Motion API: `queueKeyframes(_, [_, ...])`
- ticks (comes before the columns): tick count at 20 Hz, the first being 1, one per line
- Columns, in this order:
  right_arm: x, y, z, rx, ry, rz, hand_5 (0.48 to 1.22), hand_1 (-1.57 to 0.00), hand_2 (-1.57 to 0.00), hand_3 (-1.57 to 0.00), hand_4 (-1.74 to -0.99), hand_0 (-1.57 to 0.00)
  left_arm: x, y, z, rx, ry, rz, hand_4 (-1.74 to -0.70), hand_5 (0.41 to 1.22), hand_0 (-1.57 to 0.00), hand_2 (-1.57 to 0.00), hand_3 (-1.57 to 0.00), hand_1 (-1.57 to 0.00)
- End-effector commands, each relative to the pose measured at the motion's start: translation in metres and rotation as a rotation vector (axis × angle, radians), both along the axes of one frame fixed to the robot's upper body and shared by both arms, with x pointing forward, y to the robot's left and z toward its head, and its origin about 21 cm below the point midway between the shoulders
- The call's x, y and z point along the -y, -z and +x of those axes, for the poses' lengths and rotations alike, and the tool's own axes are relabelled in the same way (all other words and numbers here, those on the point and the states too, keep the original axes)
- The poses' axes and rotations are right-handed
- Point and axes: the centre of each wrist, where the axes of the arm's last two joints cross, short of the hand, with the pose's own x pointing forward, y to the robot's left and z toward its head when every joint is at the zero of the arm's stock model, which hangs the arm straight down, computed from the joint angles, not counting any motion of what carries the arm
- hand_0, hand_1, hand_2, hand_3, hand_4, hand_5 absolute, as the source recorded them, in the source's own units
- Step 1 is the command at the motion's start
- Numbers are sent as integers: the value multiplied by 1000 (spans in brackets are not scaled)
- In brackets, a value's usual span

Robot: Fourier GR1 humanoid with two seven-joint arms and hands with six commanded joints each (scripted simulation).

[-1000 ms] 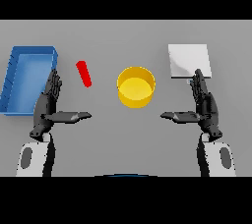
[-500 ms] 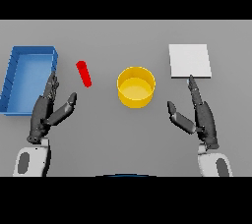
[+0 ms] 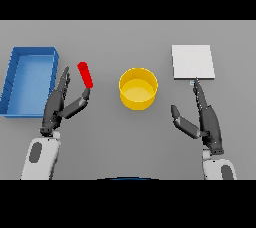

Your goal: Pick up the red beaker and tilt it to pour out 1 green nut into yellow bowl. Pick up the yellow bowl and place it on the metallic measuring scale.

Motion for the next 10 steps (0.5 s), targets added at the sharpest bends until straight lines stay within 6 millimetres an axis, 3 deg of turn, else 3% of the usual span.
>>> queueKeyframes(1, [2,-1,5,-7,1,4,653,1,1,1,-1171,1,-1,3,4,17,5,5,-1139,636,1,1,1,1])
queueKeyframes(7, [1,1,6,-1,-13,24,667,1,1,1,-1229,1,0,8,47,-7,-11,18,-1154,629,1,1,1,1])
queueKeyframes(10, [0,-2,7,-5,-10,15,668,1,1,1,-1239,1,6,19,58,-5,-15,8,-1180,635,1,1,1,1])
